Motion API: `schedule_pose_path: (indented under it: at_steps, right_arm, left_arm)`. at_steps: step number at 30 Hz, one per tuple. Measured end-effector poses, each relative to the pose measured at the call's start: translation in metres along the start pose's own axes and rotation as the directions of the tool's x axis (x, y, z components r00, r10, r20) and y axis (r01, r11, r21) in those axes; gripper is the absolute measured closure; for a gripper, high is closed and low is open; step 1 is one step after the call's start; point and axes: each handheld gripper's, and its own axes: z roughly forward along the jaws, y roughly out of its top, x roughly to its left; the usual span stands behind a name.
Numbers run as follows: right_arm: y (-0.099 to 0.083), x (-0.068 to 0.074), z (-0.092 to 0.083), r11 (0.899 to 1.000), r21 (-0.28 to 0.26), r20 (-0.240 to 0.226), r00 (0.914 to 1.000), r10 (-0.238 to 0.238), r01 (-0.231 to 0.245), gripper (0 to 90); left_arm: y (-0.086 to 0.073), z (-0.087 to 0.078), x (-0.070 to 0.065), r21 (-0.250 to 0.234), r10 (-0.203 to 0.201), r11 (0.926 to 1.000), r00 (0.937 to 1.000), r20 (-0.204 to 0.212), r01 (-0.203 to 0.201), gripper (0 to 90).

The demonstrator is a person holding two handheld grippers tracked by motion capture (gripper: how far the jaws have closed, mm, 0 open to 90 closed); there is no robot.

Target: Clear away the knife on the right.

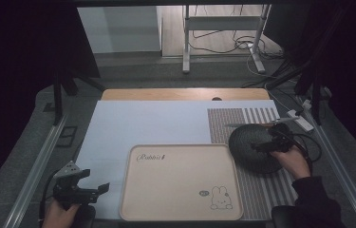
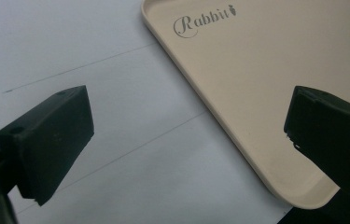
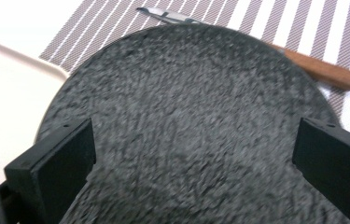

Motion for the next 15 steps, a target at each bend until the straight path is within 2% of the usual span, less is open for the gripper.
schedule_pose_path:
  at_steps: [6,11,15]
  right_arm:
    - [0.01,-0.01,0.009,1.0,0.019,0.0,0.9997,0.024,-0.024,0.0]
    - [0.02,-0.016,0.019,0.998,0.052,0.01,0.9997,0.024,-0.024,0.0]
    - [0.026,-0.02,0.023,0.998,0.057,0.014,0.9994,0.031,-0.031,0.0]
  left_arm:
    - [0.0,0.0,0.001,0.0,-0.002,1.0,1.0,0.005,0.002,1.5]
    - [0.0,0.0,0.001,0.0,-0.003,1.0,1.0,0.005,0.003,1.5]
    - [0.0,0.0,0.001,0.002,-0.003,1.0,1.0,0.007,0.003,1.5]
